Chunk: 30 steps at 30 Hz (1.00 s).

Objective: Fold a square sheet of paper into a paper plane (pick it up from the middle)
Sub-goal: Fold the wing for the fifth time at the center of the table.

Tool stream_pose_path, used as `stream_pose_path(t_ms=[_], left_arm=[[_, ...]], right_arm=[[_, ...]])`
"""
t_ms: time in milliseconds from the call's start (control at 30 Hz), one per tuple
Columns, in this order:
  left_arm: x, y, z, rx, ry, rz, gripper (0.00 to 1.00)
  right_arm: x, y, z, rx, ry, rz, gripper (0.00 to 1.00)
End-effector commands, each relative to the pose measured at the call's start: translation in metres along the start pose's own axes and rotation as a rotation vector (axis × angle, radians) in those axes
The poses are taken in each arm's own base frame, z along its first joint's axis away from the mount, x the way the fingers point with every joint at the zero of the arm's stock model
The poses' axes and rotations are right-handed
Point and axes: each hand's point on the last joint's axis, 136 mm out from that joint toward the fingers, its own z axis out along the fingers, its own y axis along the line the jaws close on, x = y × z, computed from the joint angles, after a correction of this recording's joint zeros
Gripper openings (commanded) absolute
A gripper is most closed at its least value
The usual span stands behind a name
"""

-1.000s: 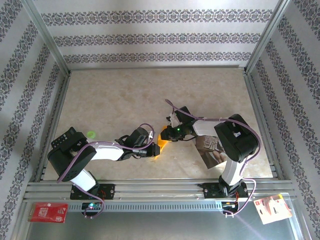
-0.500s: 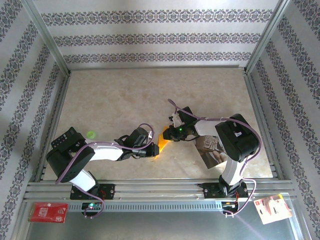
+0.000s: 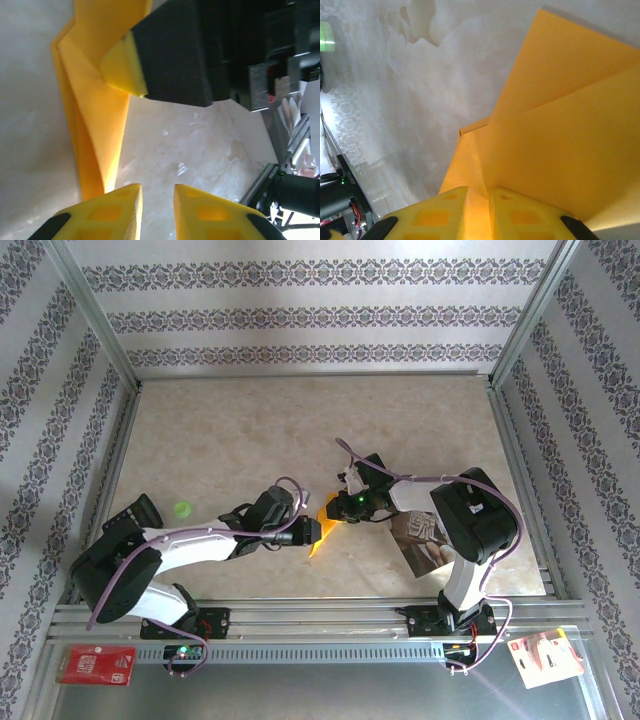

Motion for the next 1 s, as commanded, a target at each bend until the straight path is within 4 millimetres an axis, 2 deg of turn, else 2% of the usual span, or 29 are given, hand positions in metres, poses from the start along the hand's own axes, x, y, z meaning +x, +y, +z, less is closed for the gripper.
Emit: stream_pose_path(t_ms=[0,233,400,633,967], left_arm=[[-0.006,-0.015,0.010,0.056,0.029,0.023,0.20],[-0.010,-0.011,0.036,0.059,0.058,0.015,0.19],[-0.009,0.006,0.044,0.000,0.069,0.016,0.19],[0.007,0.031,0.046,-0.056,0.100,-0.009,0.17],[0.023,0.048,0.039,-0.102,0.132,-0.008,0.17]], right_arm=[[0.010,-0.026,0.006,0.069,0.022,0.031,0.20],[0.010,-0.026,0.006,0.071,0.024,0.036,0.20],[0.010,-0.027,0.006,0.071,0.024,0.036,0.20],[0.010,-0.027,0.007,0.071,0.025,0.037,0.20],[0.010,-0.028,0.007,0.076,0.026,0.039,0.20]])
